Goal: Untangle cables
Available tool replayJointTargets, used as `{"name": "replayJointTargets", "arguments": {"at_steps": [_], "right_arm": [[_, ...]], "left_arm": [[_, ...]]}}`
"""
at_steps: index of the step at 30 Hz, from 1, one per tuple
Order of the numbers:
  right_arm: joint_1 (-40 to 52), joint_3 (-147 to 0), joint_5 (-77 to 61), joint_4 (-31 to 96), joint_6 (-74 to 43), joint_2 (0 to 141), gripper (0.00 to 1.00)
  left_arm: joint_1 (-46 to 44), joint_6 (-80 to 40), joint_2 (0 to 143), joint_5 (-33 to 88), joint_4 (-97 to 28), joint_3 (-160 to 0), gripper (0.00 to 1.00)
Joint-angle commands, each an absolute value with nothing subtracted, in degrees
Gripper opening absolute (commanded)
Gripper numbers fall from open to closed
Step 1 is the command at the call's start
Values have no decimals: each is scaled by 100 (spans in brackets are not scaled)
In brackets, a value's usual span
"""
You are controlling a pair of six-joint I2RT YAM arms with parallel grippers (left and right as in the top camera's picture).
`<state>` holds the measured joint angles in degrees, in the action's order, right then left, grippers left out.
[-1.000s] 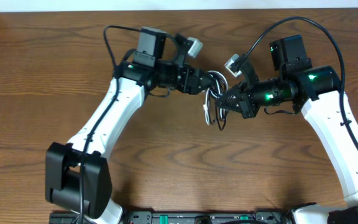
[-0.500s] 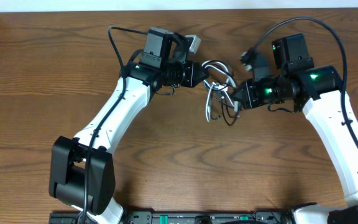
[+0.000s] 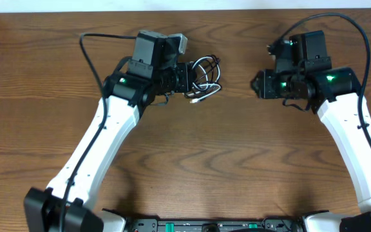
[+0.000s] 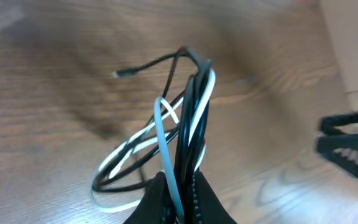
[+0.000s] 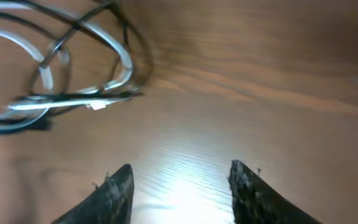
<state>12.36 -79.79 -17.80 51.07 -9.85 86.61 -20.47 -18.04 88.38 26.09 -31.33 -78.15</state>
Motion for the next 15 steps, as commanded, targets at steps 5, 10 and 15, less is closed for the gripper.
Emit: {"name": "replayJointTargets", "arguments": {"at_steps": [5, 10, 15], "right_arm": [[1391, -8047, -3347, 4952, -75, 8705, 51], [1645, -8044, -3358, 4945, 436, 9021, 55], [1710, -8047, -3197, 4869, 696, 9502, 57]], "left_arm": [[-2053, -3057, 8635, 2919, -3100, -7795, 7], [-2053, -3905, 8635, 3428, -2919, -7795, 7], [-2053, -4368, 8635, 4088, -2576, -7795, 8]]}}
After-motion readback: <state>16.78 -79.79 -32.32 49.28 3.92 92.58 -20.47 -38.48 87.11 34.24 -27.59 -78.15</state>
